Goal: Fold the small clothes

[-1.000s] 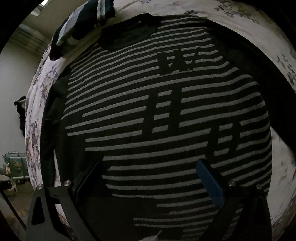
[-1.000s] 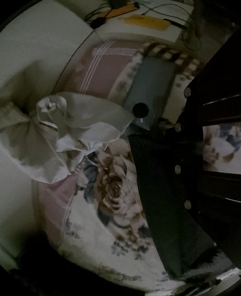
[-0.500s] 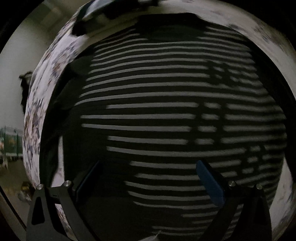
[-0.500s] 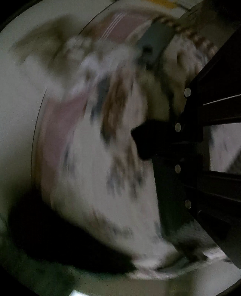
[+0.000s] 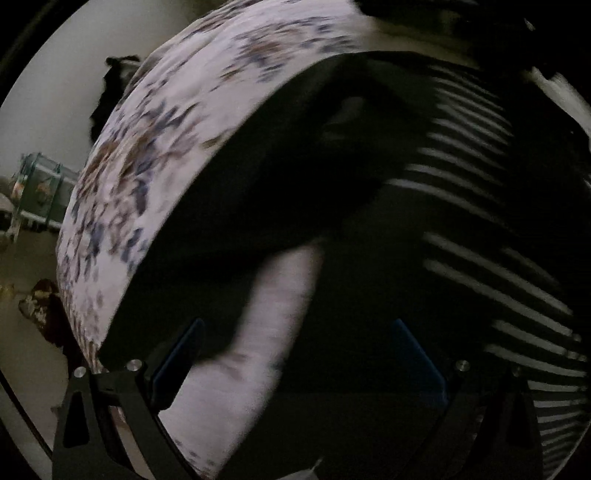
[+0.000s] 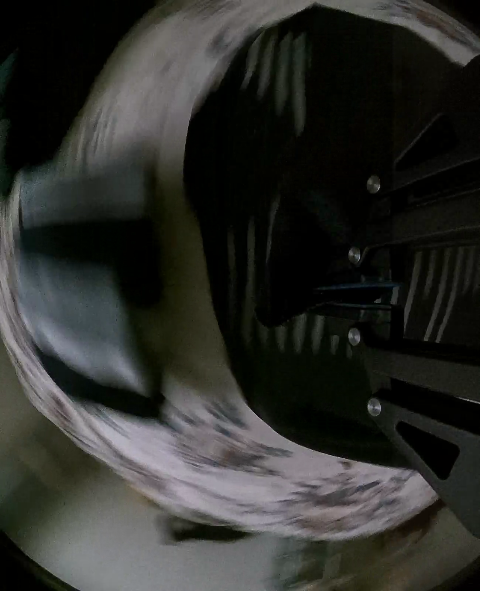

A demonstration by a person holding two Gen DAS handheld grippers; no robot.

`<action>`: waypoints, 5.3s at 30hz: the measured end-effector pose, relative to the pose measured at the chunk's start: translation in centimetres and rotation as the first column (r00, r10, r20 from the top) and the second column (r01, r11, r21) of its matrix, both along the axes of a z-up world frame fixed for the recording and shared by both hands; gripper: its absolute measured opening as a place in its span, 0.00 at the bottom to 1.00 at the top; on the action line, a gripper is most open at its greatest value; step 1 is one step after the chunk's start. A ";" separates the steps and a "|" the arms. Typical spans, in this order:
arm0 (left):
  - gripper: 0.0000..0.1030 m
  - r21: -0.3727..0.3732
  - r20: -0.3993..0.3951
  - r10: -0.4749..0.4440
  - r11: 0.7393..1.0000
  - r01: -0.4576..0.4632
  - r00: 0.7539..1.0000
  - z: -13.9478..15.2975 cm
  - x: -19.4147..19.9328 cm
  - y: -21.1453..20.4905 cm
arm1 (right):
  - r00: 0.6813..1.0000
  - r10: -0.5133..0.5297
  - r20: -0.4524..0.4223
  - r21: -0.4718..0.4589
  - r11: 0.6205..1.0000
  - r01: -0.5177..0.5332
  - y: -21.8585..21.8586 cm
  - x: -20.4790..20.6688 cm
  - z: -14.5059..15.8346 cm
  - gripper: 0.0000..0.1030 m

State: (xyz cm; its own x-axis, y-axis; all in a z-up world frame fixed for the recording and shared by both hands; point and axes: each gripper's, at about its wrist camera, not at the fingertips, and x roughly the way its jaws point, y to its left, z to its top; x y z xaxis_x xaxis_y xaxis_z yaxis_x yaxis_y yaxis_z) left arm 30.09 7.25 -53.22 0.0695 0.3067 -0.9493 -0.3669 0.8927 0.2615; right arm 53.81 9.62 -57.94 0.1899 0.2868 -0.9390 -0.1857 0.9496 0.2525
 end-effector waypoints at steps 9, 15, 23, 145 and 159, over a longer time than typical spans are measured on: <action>1.00 -0.038 -0.065 0.074 0.996 -0.076 0.995 -2.6 -3.2 7.4 | 0.978 0.198 -0.071 -0.146 0.968 -0.206 15.1 -3.1 -7.2 0.05; 1.00 -0.067 -0.004 0.007 0.998 -0.007 1.000 0.3 -1.7 8.8 | 0.971 0.138 -0.194 0.078 0.989 -0.125 9.9 -3.3 -5.5 0.50; 1.00 -0.217 0.115 -0.082 0.971 0.105 0.990 3.5 7.5 9.2 | 0.950 -0.248 -0.192 0.051 0.964 0.262 -9.0 -10.3 -2.2 0.55; 0.06 -0.684 0.364 0.828 0.549 -0.480 0.426 0.7 -14.0 39.8 | 0.857 -0.511 -0.065 -0.492 0.764 0.418 -10.2 -14.3 -6.3 0.86; 0.06 -0.403 0.496 0.217 0.915 0.001 0.841 12.7 3.0 16.3 | 0.801 -0.551 -0.235 -0.112 0.834 0.541 -20.2 -11.0 -10.3 0.86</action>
